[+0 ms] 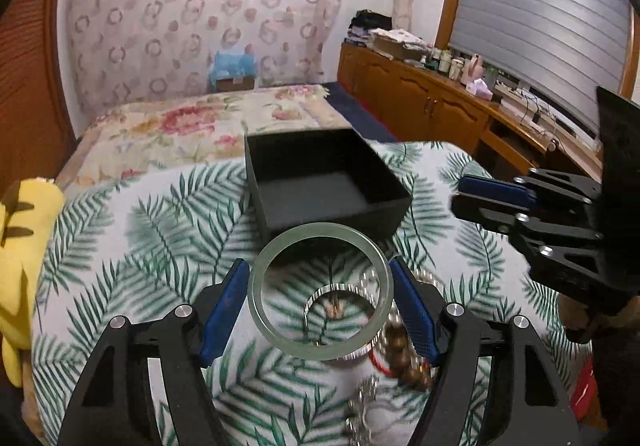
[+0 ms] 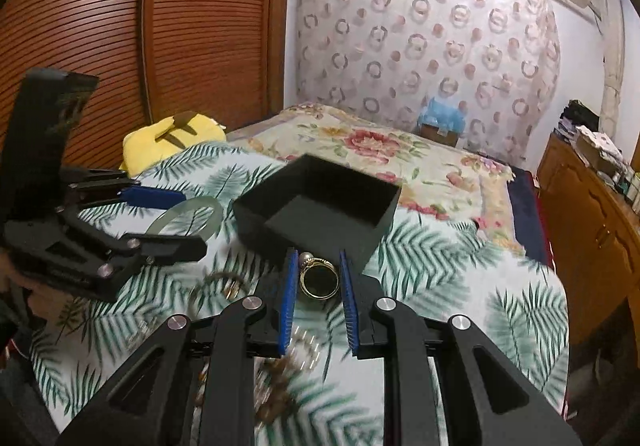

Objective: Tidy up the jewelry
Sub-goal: 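Carry the jade bangle into the black box with the left tool while the right drops the gold ring in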

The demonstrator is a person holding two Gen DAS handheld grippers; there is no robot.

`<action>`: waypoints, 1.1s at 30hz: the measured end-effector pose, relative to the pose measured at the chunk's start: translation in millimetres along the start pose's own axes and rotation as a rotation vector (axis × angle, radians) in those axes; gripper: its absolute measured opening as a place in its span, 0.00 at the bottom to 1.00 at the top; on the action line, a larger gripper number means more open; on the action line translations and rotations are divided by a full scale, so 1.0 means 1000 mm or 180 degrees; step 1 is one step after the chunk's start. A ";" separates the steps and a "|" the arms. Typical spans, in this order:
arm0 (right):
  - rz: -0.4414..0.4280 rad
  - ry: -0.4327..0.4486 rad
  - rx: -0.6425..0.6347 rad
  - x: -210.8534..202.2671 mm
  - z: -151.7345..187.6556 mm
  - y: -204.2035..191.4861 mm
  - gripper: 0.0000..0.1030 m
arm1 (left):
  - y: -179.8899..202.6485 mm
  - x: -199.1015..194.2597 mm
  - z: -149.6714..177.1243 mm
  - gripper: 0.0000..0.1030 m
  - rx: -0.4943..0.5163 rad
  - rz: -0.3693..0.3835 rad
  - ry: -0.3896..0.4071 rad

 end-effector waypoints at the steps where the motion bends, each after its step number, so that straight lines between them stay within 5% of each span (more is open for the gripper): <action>1: -0.0018 -0.0002 0.0003 0.007 -0.005 0.005 0.22 | -0.001 0.001 -0.004 0.66 0.0003 -0.0005 0.0012; 11: -0.0240 -0.0042 0.0123 0.050 -0.021 0.031 0.24 | -0.006 0.025 -0.045 0.66 0.0032 -0.0034 0.0046; 15: -0.0279 0.0056 0.0266 0.051 -0.019 0.041 0.36 | -0.002 0.039 -0.055 0.66 0.0090 -0.0050 0.0022; 22: 0.0023 0.0198 0.0472 0.038 -0.015 0.073 0.36 | 0.010 0.067 -0.067 0.66 0.0244 -0.0100 -0.0040; 33: 0.0101 0.0208 0.0571 0.040 -0.010 0.089 0.36 | 0.013 0.093 -0.068 0.67 0.0293 -0.0148 -0.0149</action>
Point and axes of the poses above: each gripper's, at about its wrist camera, not at the fingertips, and x roughly the way its jaws point, y to its right, z to its underside, the point moved 8 cm from there along x, roughly the way its jaws point, and after that the axes turned 9 degrees about -z, right-handed, at the moved point
